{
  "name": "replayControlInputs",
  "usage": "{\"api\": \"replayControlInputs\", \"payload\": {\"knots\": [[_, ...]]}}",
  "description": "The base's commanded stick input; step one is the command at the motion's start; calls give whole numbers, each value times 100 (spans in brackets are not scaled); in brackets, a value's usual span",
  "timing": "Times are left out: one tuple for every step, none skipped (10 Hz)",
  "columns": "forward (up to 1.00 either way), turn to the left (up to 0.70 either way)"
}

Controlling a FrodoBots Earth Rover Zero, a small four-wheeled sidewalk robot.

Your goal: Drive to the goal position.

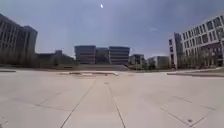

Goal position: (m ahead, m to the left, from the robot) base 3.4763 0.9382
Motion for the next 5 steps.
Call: {"api": "replayControlInputs", "payload": {"knots": [[70, 0], [70, 0], [70, 0], [70, 0], [70, -29]]}}
